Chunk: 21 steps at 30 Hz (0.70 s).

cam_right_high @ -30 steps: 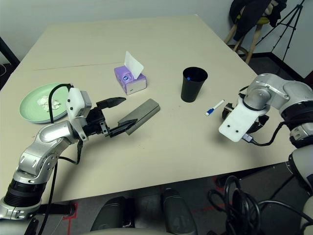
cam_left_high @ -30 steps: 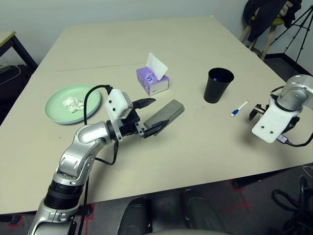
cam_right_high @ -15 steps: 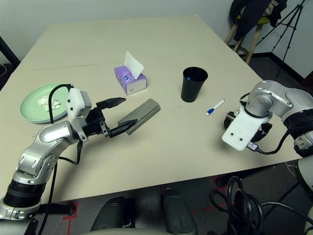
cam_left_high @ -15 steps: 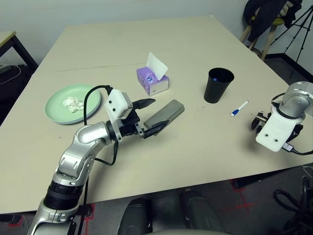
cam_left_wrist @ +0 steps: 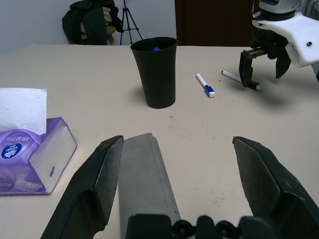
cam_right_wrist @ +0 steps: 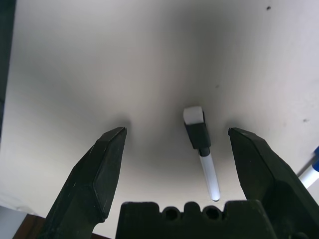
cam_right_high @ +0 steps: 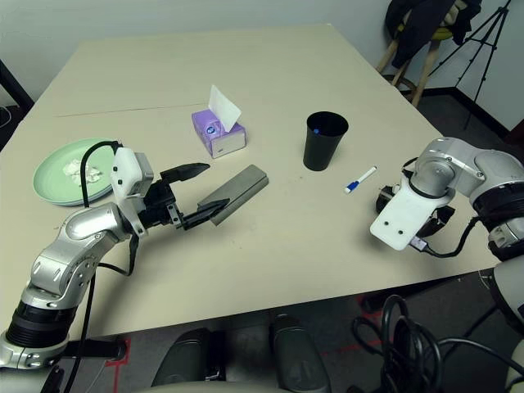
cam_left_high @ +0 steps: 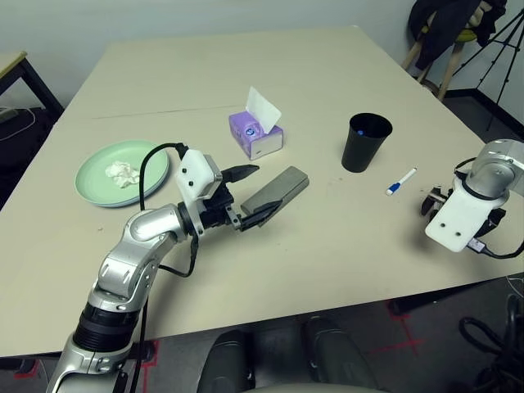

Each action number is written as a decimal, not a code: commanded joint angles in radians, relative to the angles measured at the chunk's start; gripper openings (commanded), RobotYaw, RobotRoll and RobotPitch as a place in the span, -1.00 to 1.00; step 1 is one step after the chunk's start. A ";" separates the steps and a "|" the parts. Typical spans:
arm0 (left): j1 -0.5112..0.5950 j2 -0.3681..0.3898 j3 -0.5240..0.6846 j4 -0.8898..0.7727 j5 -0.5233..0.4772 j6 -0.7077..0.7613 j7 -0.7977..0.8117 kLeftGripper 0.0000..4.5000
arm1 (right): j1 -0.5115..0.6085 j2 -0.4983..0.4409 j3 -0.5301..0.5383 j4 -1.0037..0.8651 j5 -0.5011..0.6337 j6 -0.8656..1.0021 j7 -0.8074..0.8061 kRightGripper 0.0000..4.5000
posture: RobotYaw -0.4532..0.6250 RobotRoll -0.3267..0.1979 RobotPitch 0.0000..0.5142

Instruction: Organize and tidy the items on the table.

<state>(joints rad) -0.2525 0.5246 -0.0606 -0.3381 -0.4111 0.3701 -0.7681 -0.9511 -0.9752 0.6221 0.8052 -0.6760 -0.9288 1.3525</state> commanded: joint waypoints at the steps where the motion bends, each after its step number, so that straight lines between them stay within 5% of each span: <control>1: 0.016 0.007 -0.004 -0.019 0.008 0.012 0.004 0.97 | -0.003 0.002 0.017 0.026 -0.027 -0.017 -0.029 1.00 | -0.16 0.25 -0.55; 15: 0.014 0.009 -0.004 -0.015 0.007 0.011 -0.001 0.97 | 0.089 -0.008 -0.001 -0.032 0.002 -0.008 -0.048 1.00 | -0.17 0.25 -0.50; 21: 0.015 0.013 -0.002 -0.018 0.007 0.014 0.000 1.00 | 0.107 -0.001 -0.003 -0.034 -0.010 -0.006 -0.089 0.25 | -0.17 0.25 -0.49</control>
<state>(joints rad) -0.2471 0.5275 -0.0597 -0.3403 -0.4114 0.3765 -0.7668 -0.8826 -0.9874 0.5954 0.7684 -0.6842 -0.9217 1.2588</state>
